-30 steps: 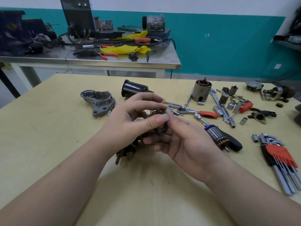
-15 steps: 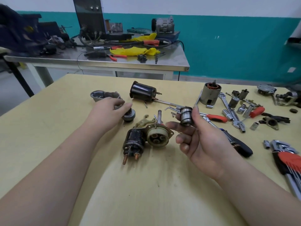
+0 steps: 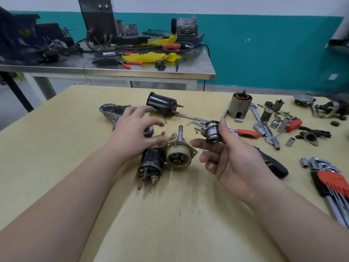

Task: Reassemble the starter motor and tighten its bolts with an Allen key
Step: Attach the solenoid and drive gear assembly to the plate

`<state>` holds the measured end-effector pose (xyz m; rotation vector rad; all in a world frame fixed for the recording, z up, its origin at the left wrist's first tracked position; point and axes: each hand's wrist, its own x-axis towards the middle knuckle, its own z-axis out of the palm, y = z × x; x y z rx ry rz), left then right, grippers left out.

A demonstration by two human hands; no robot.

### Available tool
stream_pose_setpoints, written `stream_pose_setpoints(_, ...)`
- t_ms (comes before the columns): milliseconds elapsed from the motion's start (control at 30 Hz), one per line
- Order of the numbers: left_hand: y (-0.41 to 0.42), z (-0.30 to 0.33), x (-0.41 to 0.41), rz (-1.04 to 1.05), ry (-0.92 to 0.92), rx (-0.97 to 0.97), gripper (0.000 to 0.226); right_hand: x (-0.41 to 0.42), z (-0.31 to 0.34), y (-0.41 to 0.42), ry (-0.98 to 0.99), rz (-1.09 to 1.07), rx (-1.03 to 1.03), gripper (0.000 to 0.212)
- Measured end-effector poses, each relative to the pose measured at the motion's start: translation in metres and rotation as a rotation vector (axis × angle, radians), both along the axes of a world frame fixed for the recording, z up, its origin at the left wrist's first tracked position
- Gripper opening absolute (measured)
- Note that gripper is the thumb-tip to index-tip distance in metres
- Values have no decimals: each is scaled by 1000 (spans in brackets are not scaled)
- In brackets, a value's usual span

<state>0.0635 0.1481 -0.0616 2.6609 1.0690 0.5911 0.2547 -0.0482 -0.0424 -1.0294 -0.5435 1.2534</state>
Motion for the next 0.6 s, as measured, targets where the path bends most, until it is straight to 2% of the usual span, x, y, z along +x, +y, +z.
stream_pose_setpoints(100, 4, 2, 5, 33, 143, -52, 51, 1, -1, 1, -1, -3, 3, 55)
stream_pose_setpoints(333, 9, 2, 7, -28, 125, -52, 21, -2, 1, -1, -69, 23, 53, 52)
stream_pose_setpoints(467, 8, 0, 7, -65, 157, -21, 20, -8, 3, -6, -126, 43, 160, 40)
stream_pose_setpoints(600, 9, 0, 5, -119, 194, -42, 32, -17, 6, -8, -185, 46, 214, 47)
